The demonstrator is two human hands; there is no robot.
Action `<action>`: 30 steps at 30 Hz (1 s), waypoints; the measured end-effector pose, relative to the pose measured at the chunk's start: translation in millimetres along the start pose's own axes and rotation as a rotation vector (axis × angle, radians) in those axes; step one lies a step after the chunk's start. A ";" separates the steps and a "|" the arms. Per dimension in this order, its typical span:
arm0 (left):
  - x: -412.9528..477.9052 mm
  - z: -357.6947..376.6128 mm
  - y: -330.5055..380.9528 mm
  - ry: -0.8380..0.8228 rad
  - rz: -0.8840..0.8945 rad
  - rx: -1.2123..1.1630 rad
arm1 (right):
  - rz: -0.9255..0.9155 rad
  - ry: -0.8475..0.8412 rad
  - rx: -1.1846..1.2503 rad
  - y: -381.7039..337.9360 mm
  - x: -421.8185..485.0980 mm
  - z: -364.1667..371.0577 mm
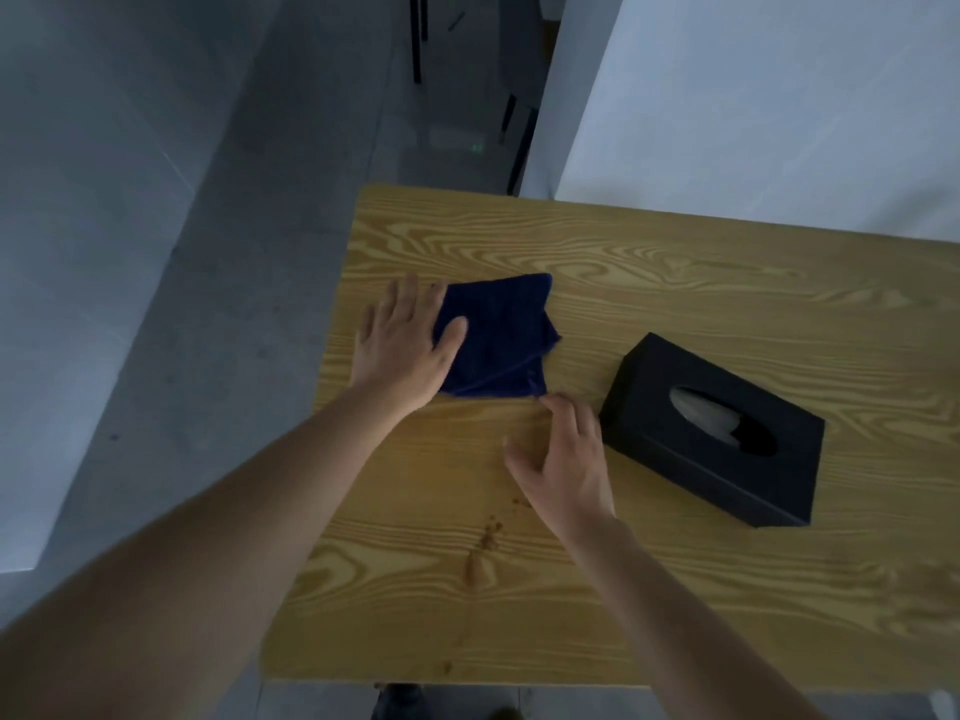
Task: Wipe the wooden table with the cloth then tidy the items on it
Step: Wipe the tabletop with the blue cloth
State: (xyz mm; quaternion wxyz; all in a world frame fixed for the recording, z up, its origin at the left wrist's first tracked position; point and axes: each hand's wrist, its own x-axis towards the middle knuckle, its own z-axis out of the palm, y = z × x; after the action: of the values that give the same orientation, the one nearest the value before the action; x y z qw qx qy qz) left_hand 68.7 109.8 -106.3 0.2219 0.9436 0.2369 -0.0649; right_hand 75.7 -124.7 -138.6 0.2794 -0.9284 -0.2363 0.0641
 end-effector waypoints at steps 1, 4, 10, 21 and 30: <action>-10.1 2.5 -14.1 0.009 -0.022 0.017 | -0.033 0.066 -0.038 -7.8 5.7 -1.0; -36.0 11.7 -42.5 0.013 -0.053 0.036 | -0.130 0.125 -0.122 -40.2 47.4 -2.9; -51.7 30.5 -57.3 -0.009 -0.001 0.118 | -0.103 -0.334 -0.380 -73.8 145.1 16.4; -49.5 38.1 -60.0 0.002 0.010 0.224 | -0.096 -0.402 -0.540 -60.5 164.0 35.6; -52.9 37.0 -61.1 0.017 0.029 0.221 | -0.039 -0.293 -0.495 -54.1 129.4 39.3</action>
State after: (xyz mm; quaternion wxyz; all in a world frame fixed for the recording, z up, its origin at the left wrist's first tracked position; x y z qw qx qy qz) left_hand -7.6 119.2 -151.0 0.1156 0.9662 0.2166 -0.0792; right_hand 157.9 -4.4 -140.1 0.0082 -0.9446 -0.3003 0.1323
